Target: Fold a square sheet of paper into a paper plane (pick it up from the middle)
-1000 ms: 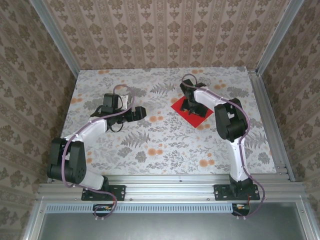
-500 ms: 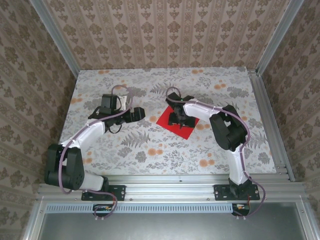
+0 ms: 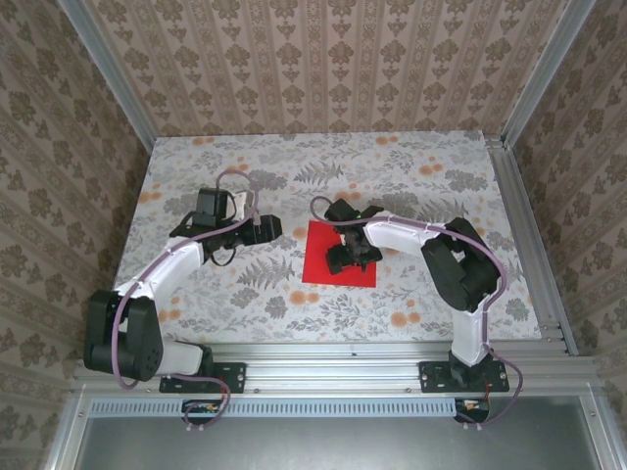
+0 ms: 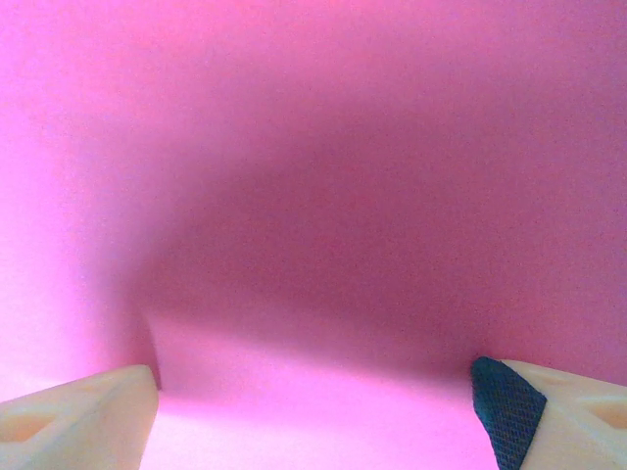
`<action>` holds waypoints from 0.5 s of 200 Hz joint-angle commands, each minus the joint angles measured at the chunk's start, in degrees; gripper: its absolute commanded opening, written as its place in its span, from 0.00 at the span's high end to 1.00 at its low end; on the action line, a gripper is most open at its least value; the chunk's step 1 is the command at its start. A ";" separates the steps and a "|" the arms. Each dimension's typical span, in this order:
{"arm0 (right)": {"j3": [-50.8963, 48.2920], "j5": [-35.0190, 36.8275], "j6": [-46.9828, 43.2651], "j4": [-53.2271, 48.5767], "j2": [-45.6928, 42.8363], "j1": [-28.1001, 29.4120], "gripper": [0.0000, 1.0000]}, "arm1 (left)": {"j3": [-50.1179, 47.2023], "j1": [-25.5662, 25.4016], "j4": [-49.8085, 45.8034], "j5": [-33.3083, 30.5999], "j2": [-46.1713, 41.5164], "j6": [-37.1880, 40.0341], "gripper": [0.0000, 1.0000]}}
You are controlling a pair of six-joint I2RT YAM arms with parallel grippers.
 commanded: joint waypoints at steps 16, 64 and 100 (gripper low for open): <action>0.46 -3.90 -5.99 -0.42 -2.37 -1.84 0.14 | -0.76 -0.44 -0.98 0.01 -1.36 0.58 0.00; 1.91 -6.49 1.46 0.83 -7.59 -1.84 0.13 | -1.52 -0.53 -0.95 0.06 -2.05 0.29 0.00; 5.34 -2.10 20.23 -2.24 -3.37 1.82 0.11 | -1.89 -0.53 0.05 0.48 -1.78 -0.95 0.00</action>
